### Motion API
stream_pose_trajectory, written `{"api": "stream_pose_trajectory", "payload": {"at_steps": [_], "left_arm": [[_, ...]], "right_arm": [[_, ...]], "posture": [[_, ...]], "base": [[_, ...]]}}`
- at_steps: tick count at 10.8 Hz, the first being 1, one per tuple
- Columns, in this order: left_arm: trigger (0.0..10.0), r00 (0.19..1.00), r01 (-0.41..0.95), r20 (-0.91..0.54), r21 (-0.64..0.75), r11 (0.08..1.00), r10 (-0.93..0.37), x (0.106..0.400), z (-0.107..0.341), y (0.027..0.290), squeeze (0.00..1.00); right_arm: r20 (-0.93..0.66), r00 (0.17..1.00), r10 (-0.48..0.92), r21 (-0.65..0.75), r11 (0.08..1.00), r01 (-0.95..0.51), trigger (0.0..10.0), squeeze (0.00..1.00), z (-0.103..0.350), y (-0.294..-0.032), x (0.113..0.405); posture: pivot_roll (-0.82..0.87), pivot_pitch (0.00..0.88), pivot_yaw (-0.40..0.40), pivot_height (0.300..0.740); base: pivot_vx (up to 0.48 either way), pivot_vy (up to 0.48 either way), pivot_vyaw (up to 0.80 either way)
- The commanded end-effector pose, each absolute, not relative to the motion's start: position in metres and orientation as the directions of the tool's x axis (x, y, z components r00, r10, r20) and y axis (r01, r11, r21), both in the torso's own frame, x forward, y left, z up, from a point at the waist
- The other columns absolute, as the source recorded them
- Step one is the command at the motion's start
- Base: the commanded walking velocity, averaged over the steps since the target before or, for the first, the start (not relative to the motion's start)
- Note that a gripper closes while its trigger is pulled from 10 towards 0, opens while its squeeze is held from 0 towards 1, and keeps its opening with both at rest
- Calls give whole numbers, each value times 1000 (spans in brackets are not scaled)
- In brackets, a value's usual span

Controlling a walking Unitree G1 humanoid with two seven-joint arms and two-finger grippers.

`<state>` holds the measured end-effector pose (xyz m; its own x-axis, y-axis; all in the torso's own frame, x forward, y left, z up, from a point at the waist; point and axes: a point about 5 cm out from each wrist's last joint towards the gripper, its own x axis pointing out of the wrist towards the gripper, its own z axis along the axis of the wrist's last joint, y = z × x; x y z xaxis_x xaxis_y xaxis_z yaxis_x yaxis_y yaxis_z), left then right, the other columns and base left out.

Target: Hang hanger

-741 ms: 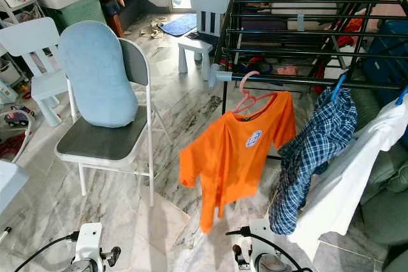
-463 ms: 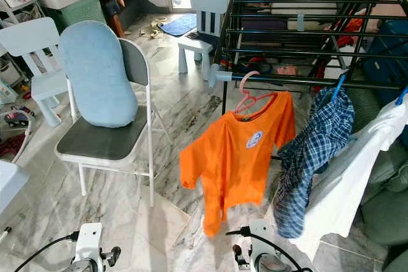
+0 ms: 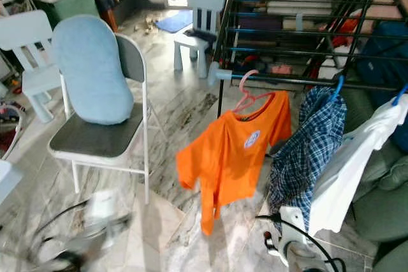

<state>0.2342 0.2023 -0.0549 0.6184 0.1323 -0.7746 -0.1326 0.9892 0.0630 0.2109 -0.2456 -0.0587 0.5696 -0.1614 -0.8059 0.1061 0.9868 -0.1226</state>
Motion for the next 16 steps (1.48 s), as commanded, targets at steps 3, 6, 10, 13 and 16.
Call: {"api": "stream_pose_trajectory", "payload": {"at_steps": [3, 6, 10, 13, 16], "left_arm": [[10000, 708, -46, -676, 245, 968, 204, 237, -42, 236, 0], [10000, 861, 3, -499, 206, 979, 102, 268, -11, 230, 0], [10000, 971, 151, -212, 168, 974, -114, 285, 49, 172, 0], [10000, 969, 208, -168, 163, 964, -181, 273, 66, 153, 0], [10000, 954, 140, -277, 64, 988, -118, 258, 53, 166, 0]], "right_arm": [[-637, 751, -176, -124, 984, 125, 10000, 0, -12, -269, 263], [-489, 872, 22, -21, 999, -38, 10000, 0, 28, -249, 306], [-405, 906, 125, -21, 989, -146, 10000, 0, 47, -235, 320], [-428, 898, 100, 36, 995, -94, 10000, 0, 30, -236, 296], [-487, 873, -36, -35, 999, 21, 10000, 0, 20, -253, 244]], "posture": [[-152, 0, 42, 740], [-131, 0, 34, 740], [-109, 0, 20, 740], [-136, 0, 60, 740], [-168, 0, 95, 740]], "base": [[0, 0, 0], [0, 0, 0], [0, 0, 0], [0, 0, 0], [0, 0, 0]]}}
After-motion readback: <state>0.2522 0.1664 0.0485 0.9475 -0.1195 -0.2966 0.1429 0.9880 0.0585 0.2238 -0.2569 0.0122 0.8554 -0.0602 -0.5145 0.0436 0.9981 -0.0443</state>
